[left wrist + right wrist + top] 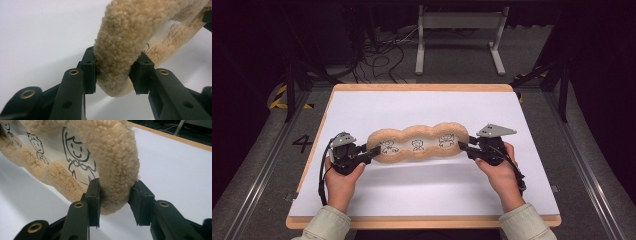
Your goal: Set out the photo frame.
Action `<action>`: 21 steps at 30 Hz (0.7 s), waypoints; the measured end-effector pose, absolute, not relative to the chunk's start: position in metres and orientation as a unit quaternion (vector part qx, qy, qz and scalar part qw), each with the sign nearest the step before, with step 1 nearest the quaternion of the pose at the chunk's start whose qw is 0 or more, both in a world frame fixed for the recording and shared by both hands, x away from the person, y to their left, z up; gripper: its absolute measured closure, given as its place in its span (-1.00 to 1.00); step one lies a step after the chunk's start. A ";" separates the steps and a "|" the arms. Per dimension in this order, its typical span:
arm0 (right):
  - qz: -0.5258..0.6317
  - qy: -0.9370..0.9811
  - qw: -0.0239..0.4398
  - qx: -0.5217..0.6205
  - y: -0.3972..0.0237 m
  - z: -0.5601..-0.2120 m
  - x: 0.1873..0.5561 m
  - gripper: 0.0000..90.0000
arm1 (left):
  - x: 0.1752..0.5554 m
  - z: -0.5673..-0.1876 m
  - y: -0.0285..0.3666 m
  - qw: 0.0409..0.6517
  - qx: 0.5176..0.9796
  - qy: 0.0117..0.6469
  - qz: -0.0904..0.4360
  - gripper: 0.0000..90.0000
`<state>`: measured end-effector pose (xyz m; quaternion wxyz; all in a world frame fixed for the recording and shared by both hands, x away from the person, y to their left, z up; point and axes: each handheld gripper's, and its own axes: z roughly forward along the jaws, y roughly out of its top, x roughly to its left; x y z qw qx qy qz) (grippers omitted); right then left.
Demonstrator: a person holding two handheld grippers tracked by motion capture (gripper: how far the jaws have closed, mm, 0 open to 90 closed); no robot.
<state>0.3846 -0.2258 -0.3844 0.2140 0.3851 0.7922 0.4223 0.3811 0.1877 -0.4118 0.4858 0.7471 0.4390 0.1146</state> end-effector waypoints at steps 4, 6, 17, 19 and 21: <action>0.423 0.785 0.216 0.398 -0.235 -0.384 0.376 0.40 | 0.390 -0.412 0.178 0.488 0.750 0.434 0.103 0.35; 0.423 0.781 0.214 0.406 -0.240 -0.385 0.373 0.40 | 0.394 -0.411 0.174 0.490 0.751 0.431 0.100 0.34; 0.419 0.767 0.176 0.453 -0.259 -0.399 0.371 0.40 | 0.411 -0.415 0.159 0.477 0.759 0.438 0.065 0.35; 0.417 0.766 0.170 0.458 -0.260 -0.403 0.372 0.40 | 0.412 -0.417 0.157 0.473 0.761 0.439 0.061 0.35; 0.415 0.766 0.168 0.460 -0.261 -0.405 0.374 0.40 | 0.414 -0.419 0.156 0.471 0.763 0.440 0.056 0.35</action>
